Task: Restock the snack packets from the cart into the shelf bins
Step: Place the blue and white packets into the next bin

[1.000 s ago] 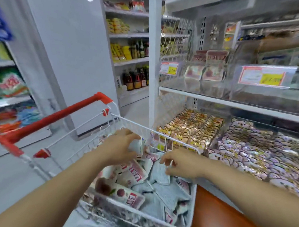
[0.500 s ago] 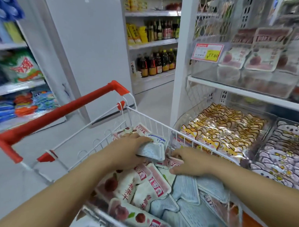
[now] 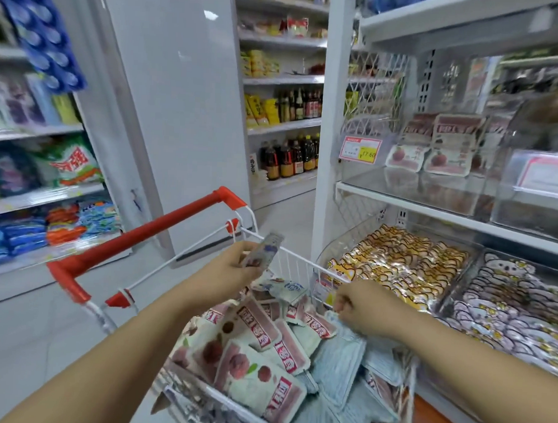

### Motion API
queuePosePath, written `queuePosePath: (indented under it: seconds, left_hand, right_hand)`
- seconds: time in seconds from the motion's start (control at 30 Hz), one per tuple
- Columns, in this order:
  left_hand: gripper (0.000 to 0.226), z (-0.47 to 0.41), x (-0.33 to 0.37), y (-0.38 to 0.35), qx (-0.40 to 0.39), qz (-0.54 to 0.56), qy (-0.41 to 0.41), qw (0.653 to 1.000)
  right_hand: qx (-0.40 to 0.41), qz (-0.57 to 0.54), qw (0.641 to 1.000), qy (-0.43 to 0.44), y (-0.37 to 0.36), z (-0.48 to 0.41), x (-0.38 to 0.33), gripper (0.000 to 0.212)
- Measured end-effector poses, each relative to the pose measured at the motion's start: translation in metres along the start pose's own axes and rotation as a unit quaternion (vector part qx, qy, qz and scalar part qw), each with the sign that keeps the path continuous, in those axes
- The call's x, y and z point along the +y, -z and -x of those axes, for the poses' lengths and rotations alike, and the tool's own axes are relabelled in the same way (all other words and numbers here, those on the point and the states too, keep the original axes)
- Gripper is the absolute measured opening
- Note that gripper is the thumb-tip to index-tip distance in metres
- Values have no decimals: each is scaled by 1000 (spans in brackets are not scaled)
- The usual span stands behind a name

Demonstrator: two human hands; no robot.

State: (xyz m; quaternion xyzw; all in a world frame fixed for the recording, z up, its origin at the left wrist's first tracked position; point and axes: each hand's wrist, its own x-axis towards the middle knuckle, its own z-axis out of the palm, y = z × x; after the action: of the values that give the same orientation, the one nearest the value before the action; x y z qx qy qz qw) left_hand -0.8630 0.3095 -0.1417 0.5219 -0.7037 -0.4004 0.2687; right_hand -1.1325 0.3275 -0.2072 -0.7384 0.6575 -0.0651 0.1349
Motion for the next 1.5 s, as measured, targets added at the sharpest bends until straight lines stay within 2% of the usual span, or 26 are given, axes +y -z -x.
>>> queuePosePath:
  seconds: [0.07,0.1,0.13,0.27,0.33,0.4,0.47,0.53,0.6,0.67,0.73,0.77,0.87,0.93,1.1,1.17,1.23,1.33,1.43,1.5]
  left_hand:
    - [28,3,7,-1,5,154,40,987]
    - [27,3,9,0,9,201,55,978]
    - [25,2,10,1,12,227,65,972]
    - [21,3,12,9,15,243,78,967]
    - [21,2,12,14,20,250,86,964]
    - [17,3,13,18,18,261,94,961]
    - [17,3,12,23,11,262,103,960]
    - [18,3,11,26,8,266,109,958]
    - [21,4,12,28,14,281,109,953]
    - [24,4,17,25,15,306,115,945]
    - [26,2,23,19,7,346,129,929]
    - [28,-1,26,14,-5,363,136,922]
    - [28,-9,40,-11,-34,396,162,903]
    - [31,-9,55,-34,-67,423,175,886]
    - [54,3,90,-81,-188,470,146,850]
    - [47,10,100,-94,-201,460,120,857]
    - [38,12,105,-105,-185,429,95,879]
    - [47,8,109,-111,-165,379,62,908]
    - [50,5,114,-107,-162,238,-43,957]
    - [48,6,123,-102,-157,117,-126,973]
  right_hand:
    - [12,-15,1000,22,4,1,-10,10]
    - [19,-21,999,37,6,0,-17,5]
    - [27,-25,998,55,6,-3,-24,11]
    - [30,5,995,95,-6,-22,-50,52]
    - [48,45,992,105,-15,-33,-59,56]
    - [75,88,987,115,-22,-44,-66,42]
    - [128,118,978,116,-23,-51,-71,12]
    - [176,93,977,79,-15,-52,-67,10]
    - [220,3,974,46,2,-47,-55,8]
    - [253,-131,957,48,24,-32,-42,14]
    - [302,-232,920,91,44,-8,-34,15]
    - [343,-245,898,130,52,6,-33,18]
    - [440,-192,843,242,65,40,-29,24]
    - [466,-143,825,287,64,56,-21,24]
    - [460,-52,837,290,61,85,-5,14]
    - [461,-26,844,273,64,95,1,11]
    - [444,-28,858,258,71,106,6,14]
    - [394,-30,885,246,80,123,15,5]
    - [374,-65,904,197,96,141,21,25]
    - [375,-95,913,132,116,152,21,50]
